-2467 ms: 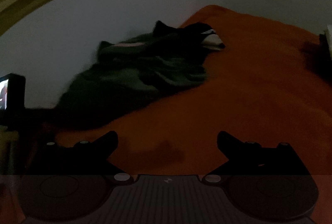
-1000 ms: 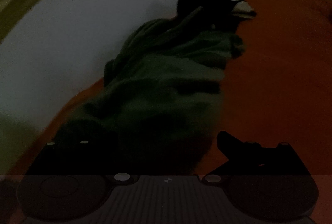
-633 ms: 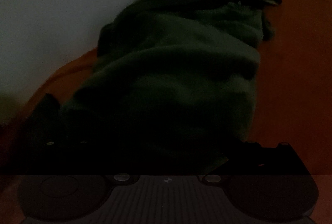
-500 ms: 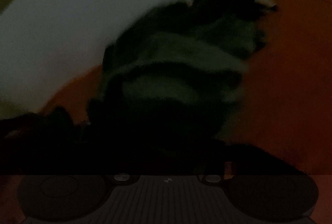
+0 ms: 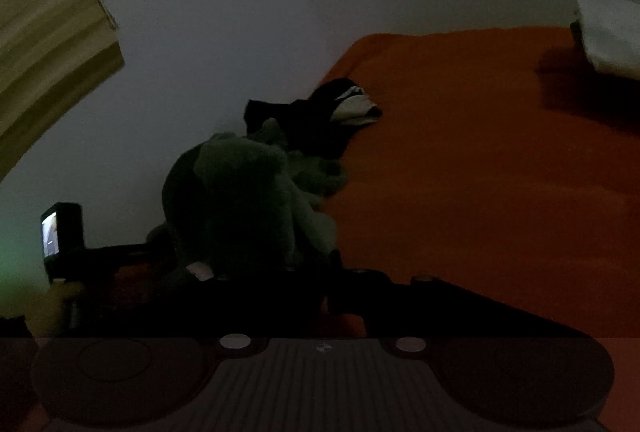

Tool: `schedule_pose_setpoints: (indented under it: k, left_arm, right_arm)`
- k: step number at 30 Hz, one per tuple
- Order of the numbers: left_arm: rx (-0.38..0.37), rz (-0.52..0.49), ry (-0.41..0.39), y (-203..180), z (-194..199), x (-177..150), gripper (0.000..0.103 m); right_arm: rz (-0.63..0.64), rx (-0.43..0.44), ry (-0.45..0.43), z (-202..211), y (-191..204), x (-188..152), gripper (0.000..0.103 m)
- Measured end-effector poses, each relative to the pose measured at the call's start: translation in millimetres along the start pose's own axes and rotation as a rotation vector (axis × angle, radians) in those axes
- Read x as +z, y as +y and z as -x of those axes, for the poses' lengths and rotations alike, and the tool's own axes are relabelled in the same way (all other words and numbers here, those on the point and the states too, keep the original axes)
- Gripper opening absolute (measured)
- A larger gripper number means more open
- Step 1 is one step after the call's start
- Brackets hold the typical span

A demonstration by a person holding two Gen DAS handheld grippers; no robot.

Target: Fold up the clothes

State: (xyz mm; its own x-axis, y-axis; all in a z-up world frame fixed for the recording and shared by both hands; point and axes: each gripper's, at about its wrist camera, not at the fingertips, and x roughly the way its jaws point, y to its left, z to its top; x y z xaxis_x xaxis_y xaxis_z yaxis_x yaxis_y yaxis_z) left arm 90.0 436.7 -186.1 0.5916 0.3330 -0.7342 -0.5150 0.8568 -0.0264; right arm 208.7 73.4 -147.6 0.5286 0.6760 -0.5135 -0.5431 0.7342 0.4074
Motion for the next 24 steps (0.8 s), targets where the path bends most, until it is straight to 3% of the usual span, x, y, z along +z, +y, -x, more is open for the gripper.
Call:
schedule_pose_setpoints:
  k: [2,4,7,9,11,12,14,15,17,20,24]
  left_arm:
    - [0.018,0.057,-0.054,-1,16,-6,0.008]
    - [-0.001,0.026,-0.148,-11,41,-8,0.007]
    - [-0.083,-0.069,-0.290,-30,96,-3,0.007]
    - [-0.134,-0.090,-0.343,-35,132,4,0.007]
    - [-0.195,-0.062,-0.360,-32,163,5,0.007]
    - [-0.228,-0.063,-0.365,-30,178,1,0.008]
    - [-0.258,-0.100,-0.370,-26,202,-19,0.008]
    - [-0.262,-0.115,-0.361,-22,208,-32,0.008]
    - [-0.239,-0.128,-0.319,-10,210,-55,0.008]
    - [-0.176,-0.138,-0.261,11,191,-78,0.009]
    - [-0.140,-0.074,-0.207,40,164,-87,0.009]
  right_arm:
    - [-0.009,0.004,-0.011,4,-3,-2,0.002]
    - [-0.022,0.007,-0.042,10,-1,-2,0.002]
    - [-0.035,-0.018,-0.131,26,-2,9,0.000]
    - [-0.008,-0.055,-0.200,39,-4,23,0.000]
    - [-0.017,-0.029,-0.165,42,-9,36,0.000]
    - [-0.019,-0.008,-0.133,40,-12,39,0.006]
    - [-0.015,0.030,-0.061,34,-15,44,0.049]
    - [0.001,0.044,-0.021,26,-12,44,0.093]
    - [0.058,0.086,0.006,10,1,37,0.103]
    - [0.179,0.109,0.042,-20,33,32,0.103]
    - [0.260,0.137,0.041,-66,80,41,0.103]
